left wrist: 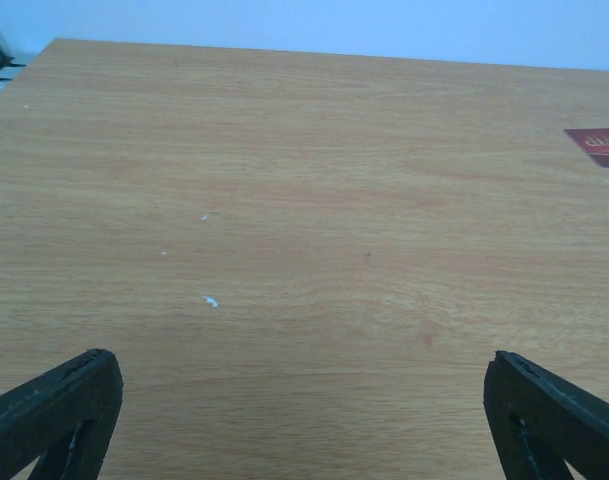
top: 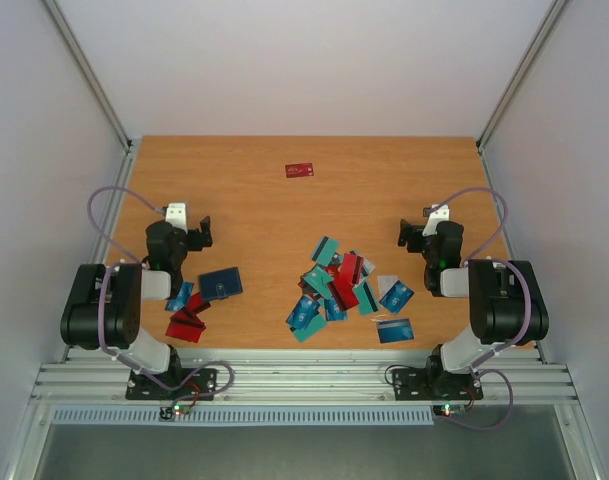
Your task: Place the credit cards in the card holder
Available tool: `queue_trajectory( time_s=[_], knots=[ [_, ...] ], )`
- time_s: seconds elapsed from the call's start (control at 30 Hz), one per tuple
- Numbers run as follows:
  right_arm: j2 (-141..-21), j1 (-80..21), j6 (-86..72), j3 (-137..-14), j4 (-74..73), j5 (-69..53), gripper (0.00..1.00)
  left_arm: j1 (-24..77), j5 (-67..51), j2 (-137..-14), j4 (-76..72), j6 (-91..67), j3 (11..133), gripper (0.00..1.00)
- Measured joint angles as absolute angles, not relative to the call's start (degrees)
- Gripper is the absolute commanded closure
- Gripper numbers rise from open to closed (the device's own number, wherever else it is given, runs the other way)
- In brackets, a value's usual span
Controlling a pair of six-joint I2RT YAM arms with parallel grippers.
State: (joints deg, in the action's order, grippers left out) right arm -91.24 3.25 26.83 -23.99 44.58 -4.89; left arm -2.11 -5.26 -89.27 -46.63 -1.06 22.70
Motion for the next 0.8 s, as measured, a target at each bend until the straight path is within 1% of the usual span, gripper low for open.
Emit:
queue_trajectory(
  time_s=[0.13,0.23,0.37,0.47,0.53,0.67,0.73,0.8],
  knots=[
    [-90.7,2.5,26.6,-24.0,43.8,-2.1,0.01,-2.1,-2.1,-86.9,-44.1,-1.6,22.8,0.01],
    [-86.2,2.2,26.3,-24.6,38.2,-0.1,0.02,-2.1,-1.7,-79.6,-34.3,-1.7,25.8,0.01],
    [-76.8,2.2,24.9,-29.4,28.9,1.6,0.02,-2.1,-1.8,-70.5,-22.0,-2.7,34.4,0.00],
    [-70.1,2.2,21.4,-35.2,21.2,2.9,0.02,-2.1,-2.7,-65.1,-11.9,-4.9,40.1,0.01],
    [-68.3,2.2,16.2,-41.0,14.1,5.7,0.01,-2.1,-2.9,-62.4,-3.0,-7.2,43.7,0.01],
    [-69.8,3.9,7.9,-54.4,-3.2,4.4,0.02,-2.2,-2.6,-59.8,15.0,-15.4,48.2,0.00],
    [-72.3,4.6,5.4,-60.2,-12.5,1.9,0.01,-2.3,-5.1,-59.6,22.9,-18.0,49.3,0.01],
    [-74.3,4.9,3.0,-63.2,-20.0,0.1,0.01,-2.3,-8.5,-59.9,29.3,-19.4,50.0,0.01]
  ],
)
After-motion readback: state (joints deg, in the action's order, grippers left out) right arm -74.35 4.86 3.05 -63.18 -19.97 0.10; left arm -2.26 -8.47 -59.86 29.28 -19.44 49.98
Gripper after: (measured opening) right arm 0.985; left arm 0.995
